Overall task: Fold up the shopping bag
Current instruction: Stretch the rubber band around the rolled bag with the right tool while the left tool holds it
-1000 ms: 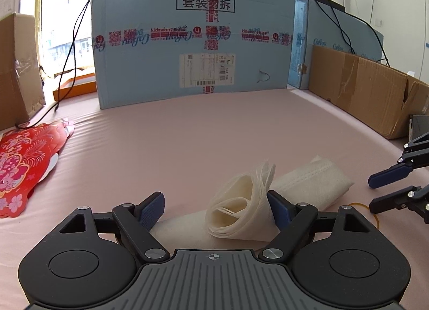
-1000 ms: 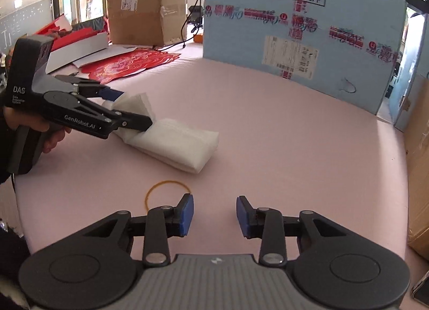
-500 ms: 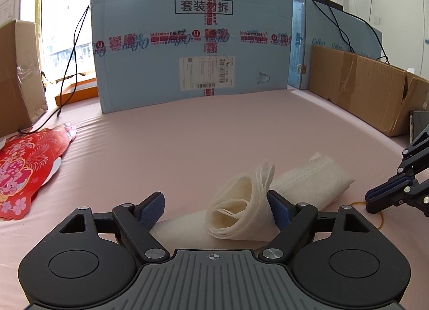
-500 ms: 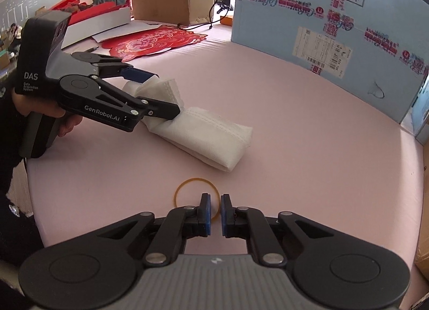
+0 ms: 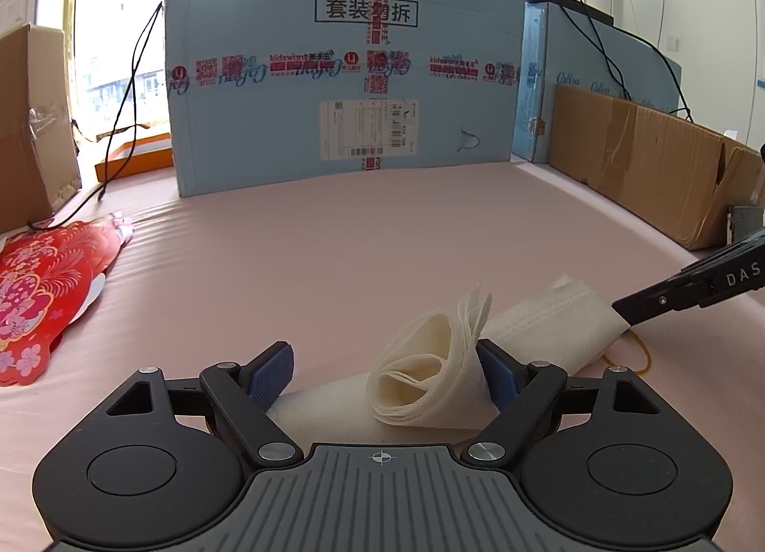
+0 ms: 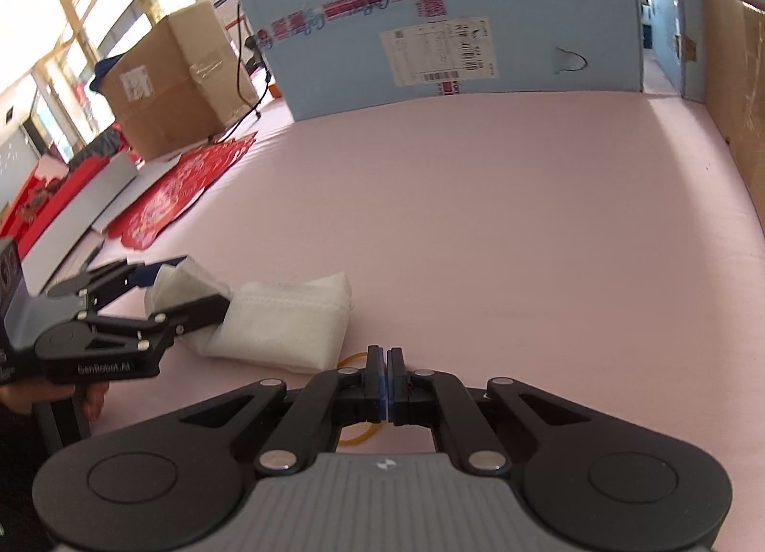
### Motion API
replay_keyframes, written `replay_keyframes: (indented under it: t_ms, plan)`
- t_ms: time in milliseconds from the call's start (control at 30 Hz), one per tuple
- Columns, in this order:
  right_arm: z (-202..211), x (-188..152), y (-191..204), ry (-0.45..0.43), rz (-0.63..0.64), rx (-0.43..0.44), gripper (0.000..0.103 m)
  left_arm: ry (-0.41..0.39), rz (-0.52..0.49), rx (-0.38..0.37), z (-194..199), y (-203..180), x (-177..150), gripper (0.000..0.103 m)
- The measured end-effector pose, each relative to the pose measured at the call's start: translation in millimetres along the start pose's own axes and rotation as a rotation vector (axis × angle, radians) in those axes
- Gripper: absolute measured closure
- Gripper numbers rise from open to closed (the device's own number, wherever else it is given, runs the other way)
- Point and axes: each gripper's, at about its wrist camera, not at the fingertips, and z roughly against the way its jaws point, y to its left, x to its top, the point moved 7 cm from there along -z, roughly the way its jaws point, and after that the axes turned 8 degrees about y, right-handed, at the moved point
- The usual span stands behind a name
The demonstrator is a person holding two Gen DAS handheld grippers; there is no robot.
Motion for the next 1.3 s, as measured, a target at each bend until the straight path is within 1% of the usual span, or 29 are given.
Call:
replay_keyframes:
  t_ms: [67, 100, 167, 233, 333, 367, 433, 500, 567, 600, 667, 733, 767, 800, 833, 867, 900, 933, 967, 1000, 1033, 1067, 1100, 1133, 1200, 1300]
  plan:
    - [-3.9, 5.7, -6.3, -0.031, -0.079, 0.022, 0.102, -0.001, -0.002, 0.002, 0.0, 0.2, 0.0, 0.018]
    - [-5.7, 6.5, -7.7, -0.032, -0.100, 0.034, 0.102, -0.002, -0.006, 0.005, 0.0, -0.4, 0.0, 0.018]
    - [-9.3, 7.2, -9.7, -0.029, -0.133, 0.056, 0.102, -0.007, -0.025, 0.019, 1.0, -2.8, 0.9, 0.018]
    - [-7.7, 6.3, -8.9, -0.016, -0.135, 0.062, 0.102, -0.015, -0.049, 0.035, 2.3, -6.1, 2.2, 0.019]
    - [-4.7, 4.6, -8.7, 0.009, -0.136, 0.066, 0.100, -0.043, -0.143, 0.071, 5.8, -17.3, 9.6, 0.019]
    - [-4.0, 3.8, -9.0, 0.017, -0.134, 0.063, 0.097, -0.049, -0.175, 0.070, 6.1, -21.2, 12.7, 0.018]
    - [-2.3, 2.5, -8.1, 0.026, -0.116, 0.054, 0.096, -0.063, -0.240, 0.067, 6.7, -29.1, 19.1, 0.018]
    - [-1.3, 1.5, -3.6, 0.033, -0.064, 0.024, 0.093, -0.071, -0.301, 0.063, 6.6, -36.2, 24.5, 0.018]
    - [-0.4, -0.2, 3.2, 0.043, -0.001, -0.014, 0.091, -0.026, -0.360, 0.068, -2.5, -41.2, 21.2, 0.018]
    - [-0.3, -0.8, 7.4, 0.047, 0.029, -0.033, 0.090, -0.024, -0.375, 0.070, -4.9, -41.1, 17.9, 0.018]
    - [-2.2, -3.4, 22.4, 0.073, 0.156, -0.105, 0.083, -0.016, -0.373, 0.065, -6.4, -38.8, 14.8, 0.018]
    - [-4.6, -5.2, 33.3, 0.093, 0.240, -0.168, 0.082, -0.017, -0.355, 0.058, -6.1, -36.8, 12.5, 0.018]
    - [-6.7, -5.1, 38.5, 0.105, 0.276, -0.203, 0.080, -0.020, -0.345, 0.055, -5.7, -36.2, 11.0, 0.018]
    - [-7.5, -4.7, 41.0, 0.112, 0.294, -0.224, 0.076, -0.024, -0.337, 0.052, -5.1, -35.6, 9.6, 0.018]
    - [-8.7, -4.4, 42.6, 0.118, 0.319, -0.261, 0.061, -0.027, -0.330, 0.049, -4.6, -35.2, 8.6, 0.018]
    - [-10.1, -4.1, 41.8, 0.119, 0.341, -0.317, 0.038, -0.028, -0.326, 0.045, -4.4, -35.1, 8.5, 0.018]
    - [-10.6, -4.0, 39.6, 0.116, 0.351, -0.360, 0.030, -0.028, -0.323, 0.042, -4.2, -35.0, 8.6, 0.018]
    - [-10.5, -3.5, 36.7, 0.117, 0.336, -0.346, 0.037, -0.029, -0.321, 0.041, -4.0, -35.1, 8.8, 0.018]
    - [-10.3, -3.1, 33.8, 0.119, 0.316, -0.322, 0.051, -0.029, -0.320, 0.039, -3.9, -35.0, 9.1, 0.018]
    - [-8.7, -3.6, 33.2, 0.118, 0.305, -0.291, 0.055, -0.030, -0.319, 0.037, -3.8, -35.0, 9.3, 0.018]
    - [-8.1, -5.1, 37.3, 0.118, 0.333, -0.283, 0.068, -0.030, -0.318, 0.036, -3.7, -35.1, 9.4, 0.018]
    - [-8.5, -7.7, 42.7, 0.117, 0.367, -0.283, 0.078, -0.031, -0.317, 0.035, -3.4, -35.3, 9.3, 0.018]
    - [-9.0, -10.4, 48.2, 0.117, 0.400, -0.282, 0.081, -0.033, -0.319, 0.037, -3.0, -35.7, 9.0, 0.018]
    - [-10.0, -12.6, 53.0, 0.120, 0.428, -0.287, 0.086, -0.034, -0.320, 0.038, -2.9, -35.9, 8.9, 0.018]
    - [-8.9, -11.5, 54.4, 0.123, 0.425, -0.271, 0.101, -0.036, -0.322, 0.040, -3.3, -35.9, 9.5, 0.018]
    - [-1.4, -1.4, 39.1, 0.104, 0.254, -0.149, 0.102, -0.040, -0.331, 0.047, -2.9, -37.2, 9.7, 0.018]
